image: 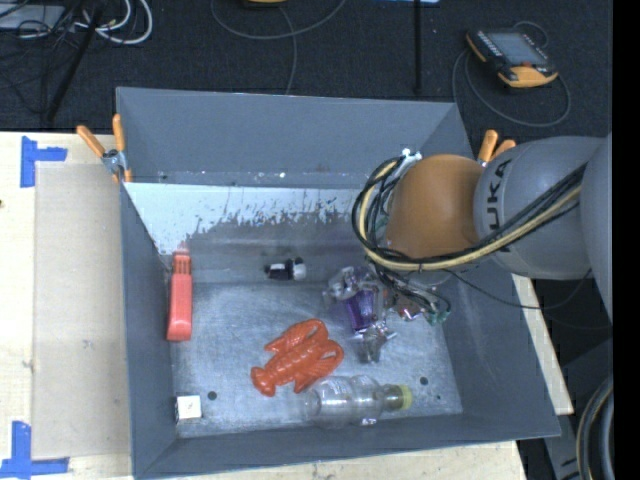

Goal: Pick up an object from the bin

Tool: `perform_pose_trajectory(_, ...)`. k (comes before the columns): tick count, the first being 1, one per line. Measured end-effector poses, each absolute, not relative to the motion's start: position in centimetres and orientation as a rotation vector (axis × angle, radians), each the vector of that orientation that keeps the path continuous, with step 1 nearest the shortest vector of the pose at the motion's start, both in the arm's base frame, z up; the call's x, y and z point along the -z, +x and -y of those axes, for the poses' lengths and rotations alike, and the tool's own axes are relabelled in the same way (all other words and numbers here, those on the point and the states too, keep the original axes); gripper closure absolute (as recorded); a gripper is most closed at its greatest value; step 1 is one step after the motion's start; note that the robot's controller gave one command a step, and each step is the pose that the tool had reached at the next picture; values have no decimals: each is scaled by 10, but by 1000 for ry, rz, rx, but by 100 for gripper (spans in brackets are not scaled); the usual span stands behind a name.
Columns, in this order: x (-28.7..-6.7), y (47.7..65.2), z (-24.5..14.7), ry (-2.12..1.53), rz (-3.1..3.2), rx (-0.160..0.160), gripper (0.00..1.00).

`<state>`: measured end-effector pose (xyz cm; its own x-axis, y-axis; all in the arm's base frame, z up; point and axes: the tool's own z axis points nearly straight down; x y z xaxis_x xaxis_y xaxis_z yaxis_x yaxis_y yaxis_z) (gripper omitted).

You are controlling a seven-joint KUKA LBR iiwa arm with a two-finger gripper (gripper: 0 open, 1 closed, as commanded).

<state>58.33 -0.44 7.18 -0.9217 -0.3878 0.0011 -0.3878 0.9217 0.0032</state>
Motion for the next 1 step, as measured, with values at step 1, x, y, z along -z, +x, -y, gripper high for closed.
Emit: perform_pose_trajectory(1, -75, 549, -33, 799, 3041, -4, 0)
